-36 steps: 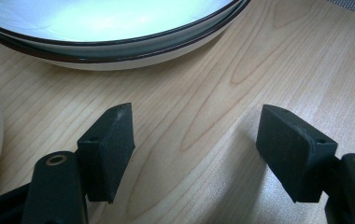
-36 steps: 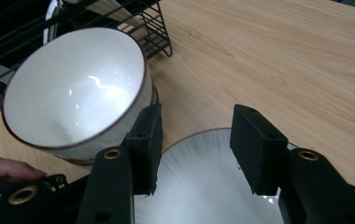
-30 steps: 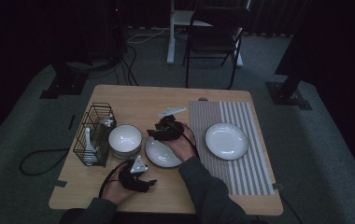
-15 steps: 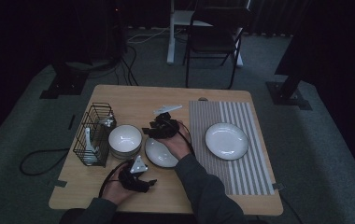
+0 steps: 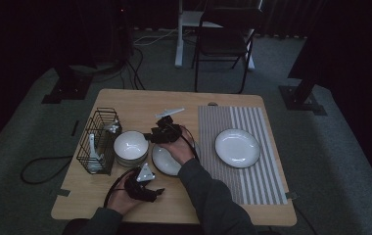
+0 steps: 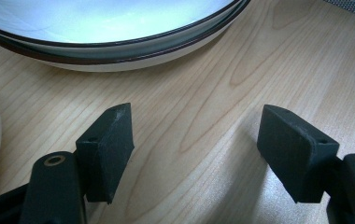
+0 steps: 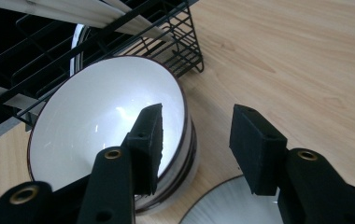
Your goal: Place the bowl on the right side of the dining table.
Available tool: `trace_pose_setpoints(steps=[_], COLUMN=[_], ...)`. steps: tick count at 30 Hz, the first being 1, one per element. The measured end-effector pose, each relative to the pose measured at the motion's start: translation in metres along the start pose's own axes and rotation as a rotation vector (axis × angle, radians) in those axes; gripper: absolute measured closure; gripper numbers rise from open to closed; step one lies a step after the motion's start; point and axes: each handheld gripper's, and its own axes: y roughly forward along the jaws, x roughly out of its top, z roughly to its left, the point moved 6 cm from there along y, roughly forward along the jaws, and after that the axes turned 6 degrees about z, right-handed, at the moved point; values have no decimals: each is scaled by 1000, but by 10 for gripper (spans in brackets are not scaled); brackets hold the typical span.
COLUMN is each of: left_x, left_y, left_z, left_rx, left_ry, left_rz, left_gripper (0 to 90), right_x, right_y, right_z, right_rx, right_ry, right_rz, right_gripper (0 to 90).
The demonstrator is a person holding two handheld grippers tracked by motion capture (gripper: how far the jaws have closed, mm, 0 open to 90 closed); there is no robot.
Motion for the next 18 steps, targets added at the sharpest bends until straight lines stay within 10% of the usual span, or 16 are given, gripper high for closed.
trace_pose_setpoints(steps=[18], left_x=[0], left_y=[0], left_z=[0], left_rx=[-4], left_ry=[3], left_rz=[-1], left_gripper=[277], right_x=[-2], right_y=[37], right_z=[4], right_rx=[26], right_ry=[20], right_rz=[83], right_gripper=[627])
